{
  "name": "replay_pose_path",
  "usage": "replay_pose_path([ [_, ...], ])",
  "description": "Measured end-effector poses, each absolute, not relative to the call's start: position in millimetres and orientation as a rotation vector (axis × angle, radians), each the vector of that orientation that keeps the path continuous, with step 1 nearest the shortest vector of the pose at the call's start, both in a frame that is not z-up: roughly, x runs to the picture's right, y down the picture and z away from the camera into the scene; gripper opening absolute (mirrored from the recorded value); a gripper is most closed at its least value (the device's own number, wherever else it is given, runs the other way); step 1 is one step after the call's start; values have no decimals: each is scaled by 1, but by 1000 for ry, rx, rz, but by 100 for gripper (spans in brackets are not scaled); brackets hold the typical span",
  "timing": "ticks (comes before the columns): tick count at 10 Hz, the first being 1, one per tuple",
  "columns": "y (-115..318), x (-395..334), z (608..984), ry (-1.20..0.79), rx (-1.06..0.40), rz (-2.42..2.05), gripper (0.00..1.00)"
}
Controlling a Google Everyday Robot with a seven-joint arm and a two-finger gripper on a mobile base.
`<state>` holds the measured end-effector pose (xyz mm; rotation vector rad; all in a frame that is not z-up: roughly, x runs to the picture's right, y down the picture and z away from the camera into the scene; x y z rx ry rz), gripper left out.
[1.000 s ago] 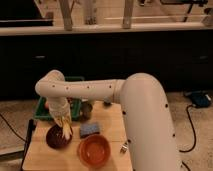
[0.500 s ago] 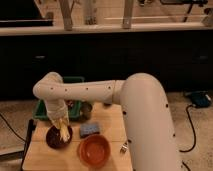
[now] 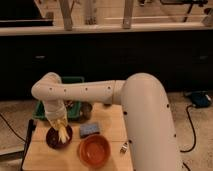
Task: Place banana in purple bowl
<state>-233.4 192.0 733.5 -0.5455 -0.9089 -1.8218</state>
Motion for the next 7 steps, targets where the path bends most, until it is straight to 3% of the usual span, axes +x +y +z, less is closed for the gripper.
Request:
replay_pose_path([
  [3,194,-235,732,-924,-546,-1818,76],
  [7,198,-234,732,-937,-562,-1814,80],
])
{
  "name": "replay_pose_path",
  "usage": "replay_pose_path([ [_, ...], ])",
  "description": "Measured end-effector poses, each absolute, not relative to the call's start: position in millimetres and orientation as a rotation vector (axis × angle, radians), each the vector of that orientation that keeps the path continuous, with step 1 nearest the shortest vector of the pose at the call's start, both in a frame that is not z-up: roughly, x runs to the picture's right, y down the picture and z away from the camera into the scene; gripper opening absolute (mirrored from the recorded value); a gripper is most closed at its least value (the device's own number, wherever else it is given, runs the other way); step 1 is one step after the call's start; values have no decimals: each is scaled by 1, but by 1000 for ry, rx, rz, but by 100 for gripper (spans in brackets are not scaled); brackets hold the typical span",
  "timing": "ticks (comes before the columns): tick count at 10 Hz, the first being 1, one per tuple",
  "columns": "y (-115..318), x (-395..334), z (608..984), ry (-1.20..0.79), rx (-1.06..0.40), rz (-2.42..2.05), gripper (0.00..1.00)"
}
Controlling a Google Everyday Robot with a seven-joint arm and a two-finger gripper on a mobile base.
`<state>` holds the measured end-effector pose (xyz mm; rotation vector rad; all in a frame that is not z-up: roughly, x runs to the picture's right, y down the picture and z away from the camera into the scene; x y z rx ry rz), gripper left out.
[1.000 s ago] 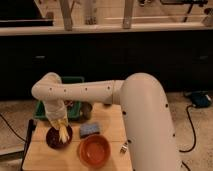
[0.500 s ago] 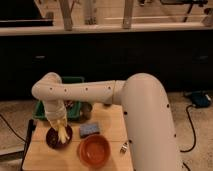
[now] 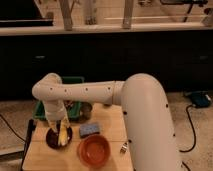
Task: Place banana in purple bowl
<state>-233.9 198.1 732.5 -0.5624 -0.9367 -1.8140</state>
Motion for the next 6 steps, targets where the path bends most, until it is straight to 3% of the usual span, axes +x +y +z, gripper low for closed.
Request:
replay_pose_path([
  [6,203,-232,733,-954,-570,-1790,80],
])
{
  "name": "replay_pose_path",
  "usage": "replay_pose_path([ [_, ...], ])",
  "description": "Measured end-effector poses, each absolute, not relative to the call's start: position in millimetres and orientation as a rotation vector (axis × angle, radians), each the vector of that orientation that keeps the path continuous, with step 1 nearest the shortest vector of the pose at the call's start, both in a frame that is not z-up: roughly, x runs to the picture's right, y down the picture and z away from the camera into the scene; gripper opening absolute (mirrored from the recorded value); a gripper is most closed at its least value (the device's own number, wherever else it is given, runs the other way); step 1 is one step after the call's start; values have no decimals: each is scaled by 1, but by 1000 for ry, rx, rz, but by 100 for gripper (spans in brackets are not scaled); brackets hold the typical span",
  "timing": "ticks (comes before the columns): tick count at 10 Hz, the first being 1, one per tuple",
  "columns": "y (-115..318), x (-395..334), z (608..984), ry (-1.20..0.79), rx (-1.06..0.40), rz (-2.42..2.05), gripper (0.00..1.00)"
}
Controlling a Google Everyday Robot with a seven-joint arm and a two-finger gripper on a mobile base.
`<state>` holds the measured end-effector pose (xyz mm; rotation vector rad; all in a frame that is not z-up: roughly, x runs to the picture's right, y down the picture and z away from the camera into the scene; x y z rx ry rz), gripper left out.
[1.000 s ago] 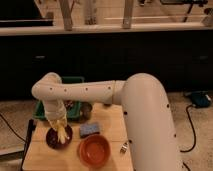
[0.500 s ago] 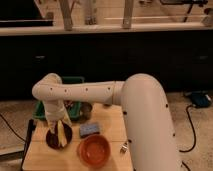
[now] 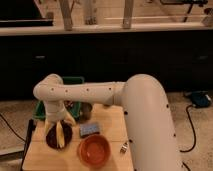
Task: Place banana in purple bowl
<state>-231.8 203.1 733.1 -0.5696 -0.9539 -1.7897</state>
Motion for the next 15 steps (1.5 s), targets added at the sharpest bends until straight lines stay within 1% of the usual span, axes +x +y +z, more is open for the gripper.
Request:
replay_pose_path([
  [6,200,-230,736,-999,-561,-1786,80],
  [15,200,-230,736,-999,-561,-1786,80],
])
